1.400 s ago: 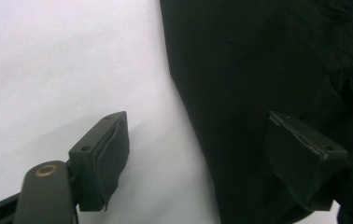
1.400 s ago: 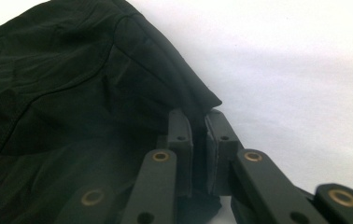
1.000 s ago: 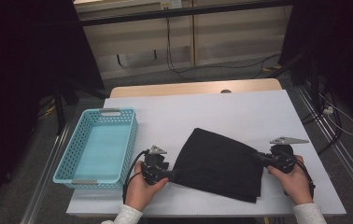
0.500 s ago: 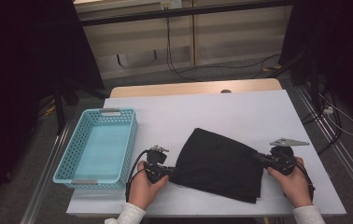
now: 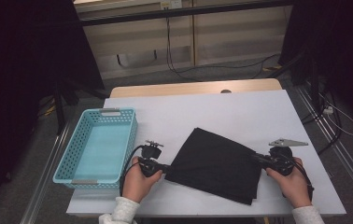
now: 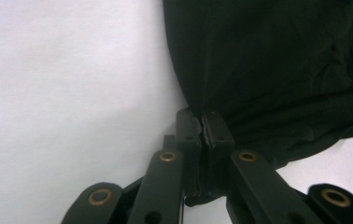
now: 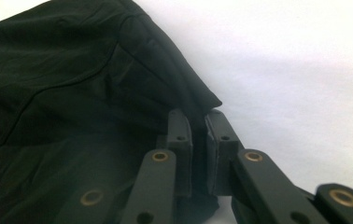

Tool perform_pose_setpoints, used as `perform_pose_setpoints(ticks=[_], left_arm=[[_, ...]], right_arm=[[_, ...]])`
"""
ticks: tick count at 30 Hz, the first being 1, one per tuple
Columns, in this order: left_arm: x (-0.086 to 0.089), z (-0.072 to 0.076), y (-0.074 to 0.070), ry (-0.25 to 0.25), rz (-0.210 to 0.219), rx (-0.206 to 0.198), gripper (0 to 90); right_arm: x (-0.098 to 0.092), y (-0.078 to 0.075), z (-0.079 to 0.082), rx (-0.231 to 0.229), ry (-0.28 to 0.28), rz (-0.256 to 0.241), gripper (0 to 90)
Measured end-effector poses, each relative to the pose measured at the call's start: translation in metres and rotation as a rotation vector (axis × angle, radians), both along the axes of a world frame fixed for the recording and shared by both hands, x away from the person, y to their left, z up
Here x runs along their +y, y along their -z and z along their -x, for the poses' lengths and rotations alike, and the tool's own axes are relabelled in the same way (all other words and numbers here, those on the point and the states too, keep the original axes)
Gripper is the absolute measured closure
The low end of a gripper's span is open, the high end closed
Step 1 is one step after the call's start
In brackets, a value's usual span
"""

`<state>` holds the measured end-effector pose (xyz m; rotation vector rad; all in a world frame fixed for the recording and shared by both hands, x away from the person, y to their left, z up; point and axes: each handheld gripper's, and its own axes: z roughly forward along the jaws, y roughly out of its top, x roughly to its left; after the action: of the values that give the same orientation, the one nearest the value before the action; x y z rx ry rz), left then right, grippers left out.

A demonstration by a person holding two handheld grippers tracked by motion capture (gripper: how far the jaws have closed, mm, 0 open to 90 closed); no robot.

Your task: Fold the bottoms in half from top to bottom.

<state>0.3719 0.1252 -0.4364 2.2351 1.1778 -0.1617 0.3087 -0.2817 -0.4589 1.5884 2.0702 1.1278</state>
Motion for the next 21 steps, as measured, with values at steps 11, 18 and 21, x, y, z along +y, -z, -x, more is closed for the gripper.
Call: perform_pose_setpoints(ticks=[11, 18, 21], left_arm=[[0.006, -0.018, -0.001, -0.005, -0.044, 0.013, 86.4], [0.007, -0.02, 0.0, -0.018, -0.025, 0.02, 86.1], [0.008, -0.019, 0.001, -0.028, -0.036, 0.01, 80.9]], right_arm=[[0.013, -0.003, 0.016, 0.02, -0.042, 0.037, 81.1], [0.013, -0.013, 0.006, -0.042, -0.053, 0.073, 49.3], [0.02, -0.018, -0.008, -0.065, -0.072, 0.071, 40.6]])
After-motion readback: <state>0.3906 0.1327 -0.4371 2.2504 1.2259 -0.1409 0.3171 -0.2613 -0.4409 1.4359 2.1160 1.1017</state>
